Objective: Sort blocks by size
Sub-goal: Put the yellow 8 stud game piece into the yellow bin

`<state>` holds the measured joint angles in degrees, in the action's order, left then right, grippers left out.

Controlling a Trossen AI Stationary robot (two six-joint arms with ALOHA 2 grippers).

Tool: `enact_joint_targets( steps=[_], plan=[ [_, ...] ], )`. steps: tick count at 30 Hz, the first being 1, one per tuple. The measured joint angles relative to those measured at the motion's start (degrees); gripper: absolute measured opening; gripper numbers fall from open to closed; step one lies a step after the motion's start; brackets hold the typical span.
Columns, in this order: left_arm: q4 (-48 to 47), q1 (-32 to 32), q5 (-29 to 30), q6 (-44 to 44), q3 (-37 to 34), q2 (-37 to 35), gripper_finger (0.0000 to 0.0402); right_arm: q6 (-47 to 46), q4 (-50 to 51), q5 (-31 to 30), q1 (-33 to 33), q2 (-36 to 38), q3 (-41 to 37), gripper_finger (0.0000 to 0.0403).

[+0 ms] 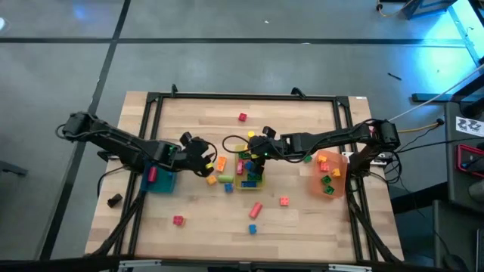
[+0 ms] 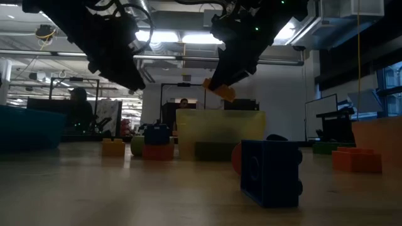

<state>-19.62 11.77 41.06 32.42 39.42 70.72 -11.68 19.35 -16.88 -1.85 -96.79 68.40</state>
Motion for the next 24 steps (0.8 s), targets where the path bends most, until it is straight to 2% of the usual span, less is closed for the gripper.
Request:
enact_joint_targets(
  steps=[7,24],
  plan=[
    [-0.76,0.00,-0.16,-2.99,-0.02,0.00,0.0198,0.00,0.02,0.00,0.00,0.00,0.00,0.0168],
    [-0.78,0.00,-0.17,-2.90,-0.02,0.00,0.0198,0.00,0.04,0.00,0.00,0.02,0.00,0.0168]
  ],
)
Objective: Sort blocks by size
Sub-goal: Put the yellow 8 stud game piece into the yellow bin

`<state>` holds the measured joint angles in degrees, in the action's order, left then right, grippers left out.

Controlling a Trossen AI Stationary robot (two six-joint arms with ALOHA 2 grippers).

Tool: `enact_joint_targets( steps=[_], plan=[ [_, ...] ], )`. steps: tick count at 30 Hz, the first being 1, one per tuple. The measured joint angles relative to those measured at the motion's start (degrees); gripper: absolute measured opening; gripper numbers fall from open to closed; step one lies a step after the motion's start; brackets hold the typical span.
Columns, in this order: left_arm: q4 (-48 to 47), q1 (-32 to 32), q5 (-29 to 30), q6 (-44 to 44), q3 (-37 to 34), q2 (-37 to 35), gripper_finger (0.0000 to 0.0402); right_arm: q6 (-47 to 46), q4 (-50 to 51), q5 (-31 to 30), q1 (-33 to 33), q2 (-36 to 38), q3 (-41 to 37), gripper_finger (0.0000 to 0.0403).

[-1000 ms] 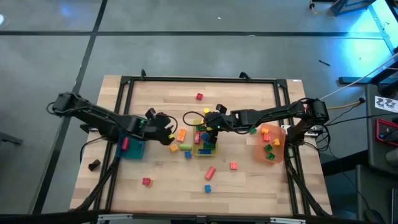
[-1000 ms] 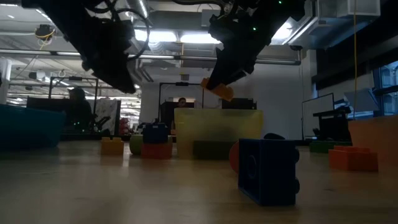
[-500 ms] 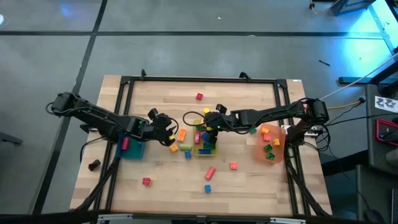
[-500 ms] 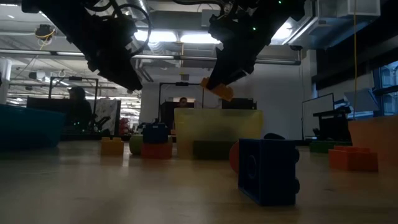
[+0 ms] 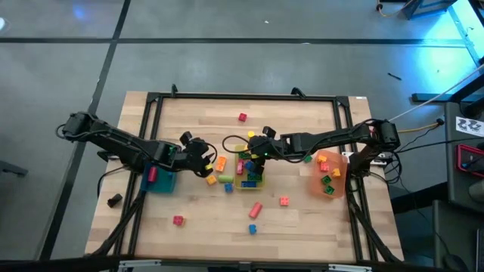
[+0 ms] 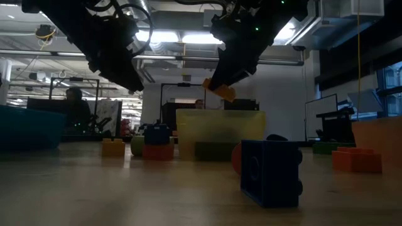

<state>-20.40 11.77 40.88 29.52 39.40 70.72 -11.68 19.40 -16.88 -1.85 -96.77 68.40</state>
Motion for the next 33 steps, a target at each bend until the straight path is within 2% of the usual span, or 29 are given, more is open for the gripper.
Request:
enact_joint_targets(
  steps=[6,14,19,30,33],
  plan=[
    [0.00,0.00,0.00,0.02,0.00,0.00,0.0198,-1.58,-1.28,1.44,0.00,0.00,0.00,0.0174],
    [0.00,0.00,0.00,0.02,-0.02,0.00,0.0198,-1.53,-2.73,0.51,0.00,0.02,0.00,0.0264],
    [-0.31,-0.01,-0.45,-0.51,-0.02,0.00,0.0198,-1.51,-2.73,1.49,0.00,0.02,0.00,0.0296],
    [-0.46,-0.02,-0.68,-1.42,-0.04,0.00,0.0198,-1.46,-3.31,1.49,0.00,0.02,0.00,0.0304],
    [-0.02,0.00,-0.68,-1.42,-0.04,0.00,0.0198,-0.50,-0.27,1.51,0.00,0.14,-0.01,0.0305]
  ],
)
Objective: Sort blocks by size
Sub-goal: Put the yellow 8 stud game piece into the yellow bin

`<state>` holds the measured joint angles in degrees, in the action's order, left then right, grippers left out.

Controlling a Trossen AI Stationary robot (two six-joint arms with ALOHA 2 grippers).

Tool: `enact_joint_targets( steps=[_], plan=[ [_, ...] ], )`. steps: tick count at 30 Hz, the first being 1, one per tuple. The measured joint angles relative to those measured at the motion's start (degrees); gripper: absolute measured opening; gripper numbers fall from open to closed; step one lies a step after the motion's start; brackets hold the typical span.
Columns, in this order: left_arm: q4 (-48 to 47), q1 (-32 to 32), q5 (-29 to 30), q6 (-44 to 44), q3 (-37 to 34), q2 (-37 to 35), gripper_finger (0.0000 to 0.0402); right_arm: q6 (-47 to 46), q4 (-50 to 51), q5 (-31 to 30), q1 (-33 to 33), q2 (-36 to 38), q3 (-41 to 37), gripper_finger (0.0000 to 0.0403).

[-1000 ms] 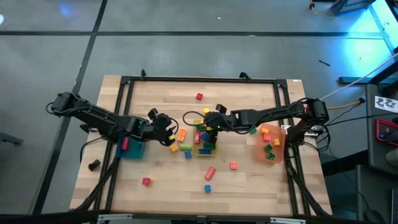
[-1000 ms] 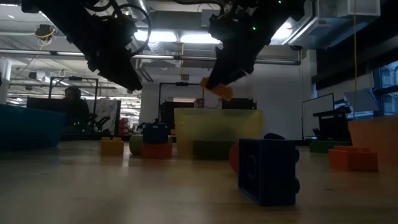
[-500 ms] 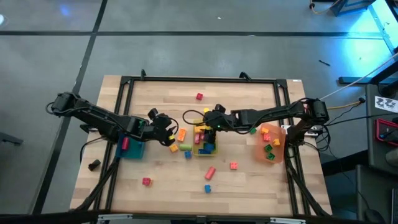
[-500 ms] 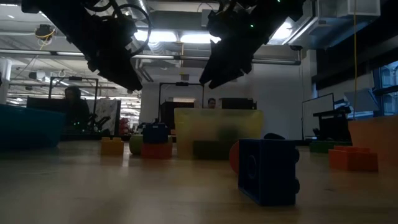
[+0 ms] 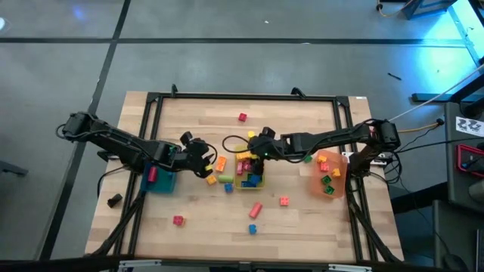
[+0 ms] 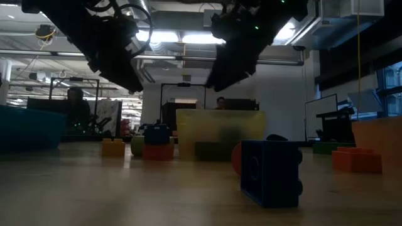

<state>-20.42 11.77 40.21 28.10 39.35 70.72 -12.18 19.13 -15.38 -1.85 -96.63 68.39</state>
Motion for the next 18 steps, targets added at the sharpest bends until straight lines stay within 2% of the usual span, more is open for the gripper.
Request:
enact_joint_targets(
  steps=[10,13,18],
  plan=[
    [0.12,-0.20,-0.07,8.09,0.00,0.00,0.0198,7.06,10.67,-0.19,0.07,2.45,-0.03,0.0305],
    [3.34,-0.81,-0.35,12.40,-0.02,0.02,0.0198,8.93,13.61,-2.72,0.07,5.18,-0.03,0.0305],
    [15.31,-4.37,-8.20,11.80,0.00,0.03,0.0198,10.94,18.49,-9.03,0.60,10.84,-0.01,0.0305]
  ],
)
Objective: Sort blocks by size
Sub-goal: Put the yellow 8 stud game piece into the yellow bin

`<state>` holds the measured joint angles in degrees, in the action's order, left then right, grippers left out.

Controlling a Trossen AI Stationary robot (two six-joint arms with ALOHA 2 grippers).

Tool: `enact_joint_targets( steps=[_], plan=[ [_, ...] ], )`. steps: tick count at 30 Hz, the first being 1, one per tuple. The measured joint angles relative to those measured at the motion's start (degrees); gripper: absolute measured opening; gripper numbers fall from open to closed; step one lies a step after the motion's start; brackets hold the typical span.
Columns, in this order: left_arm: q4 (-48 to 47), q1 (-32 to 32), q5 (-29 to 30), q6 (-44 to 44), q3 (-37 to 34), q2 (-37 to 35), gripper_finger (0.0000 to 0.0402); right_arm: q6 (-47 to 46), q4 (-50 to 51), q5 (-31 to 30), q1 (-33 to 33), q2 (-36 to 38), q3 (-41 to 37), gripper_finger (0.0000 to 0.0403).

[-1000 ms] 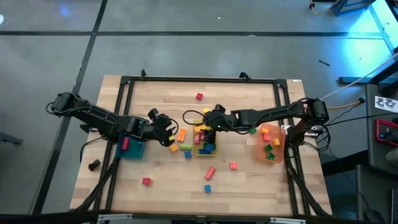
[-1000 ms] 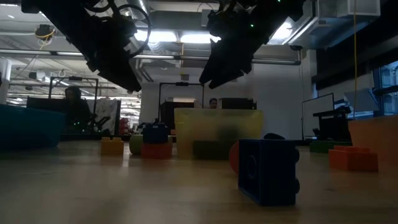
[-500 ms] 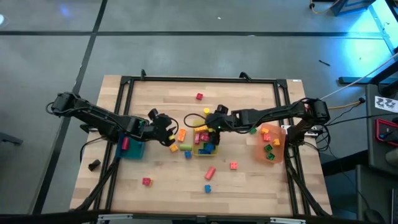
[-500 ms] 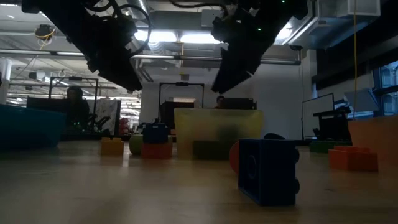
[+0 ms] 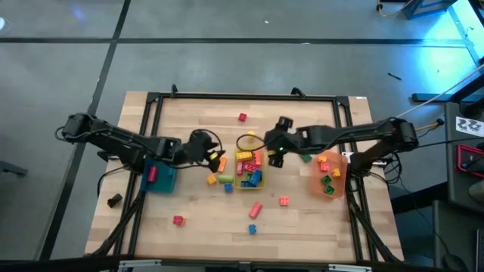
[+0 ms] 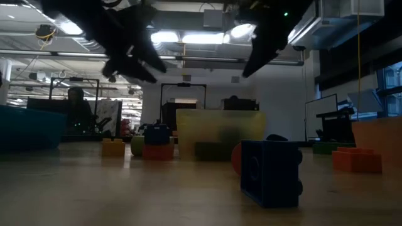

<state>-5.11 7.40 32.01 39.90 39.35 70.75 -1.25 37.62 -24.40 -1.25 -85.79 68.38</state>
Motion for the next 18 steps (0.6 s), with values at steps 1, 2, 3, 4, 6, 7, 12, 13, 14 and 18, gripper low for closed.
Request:
enact_joint_targets(
  steps=[1,2,3,4,6,7,12,13,14,18],
  plan=[
    [1.87,-0.82,-1.34,-0.51,0.00,0.26,0.0198,0.07,1.21,-0.39,0.38,1.18,0.00,0.0305],
    [3.37,-1.56,-2.38,-0.74,0.08,0.64,0.0198,0.08,2.43,-0.53,0.87,2.36,-0.17,0.0305],
    [4.21,-2.12,-3.12,-0.89,0.09,1.13,0.0198,0.08,2.52,-0.50,1.41,3.58,-0.64,0.0305],
    [4.39,-2.58,-3.85,-0.90,0.09,1.70,0.0198,0.08,2.29,-0.51,1.92,4.80,-1.27,0.0305],
    [4.99,-3.40,-5.37,-0.86,0.07,3.21,0.0198,0.05,2.29,-0.48,3.25,7.20,-3.02,0.0305],
    [4.61,-3.65,-6.08,-0.44,0.08,3.89,0.0198,0.00,2.36,-0.48,3.96,8.13,-3.95,0.0305],
    [3.44,-4.13,-8.89,1.66,0.07,6.75,0.0198,-1.69,0.62,-0.48,6.76,12.12,-8.51,0.0305],
    [3.48,-4.13,-9.00,1.66,0.07,7.12,0.0198,-1.98,0.38,-0.41,6.84,12.45,-9.22,0.0305],
    [2.64,-4.13,-8.99,1.71,0.09,7.54,0.0198,-2.34,0.15,-0.06,7.05,12.60,-9.88,0.0305],
    [-0.69,-4.02,-9.18,4.97,0.07,10.34,0.0198,-2.85,-1.46,1.38,6.90,12.58,-11.85,0.0305]
  ],
)
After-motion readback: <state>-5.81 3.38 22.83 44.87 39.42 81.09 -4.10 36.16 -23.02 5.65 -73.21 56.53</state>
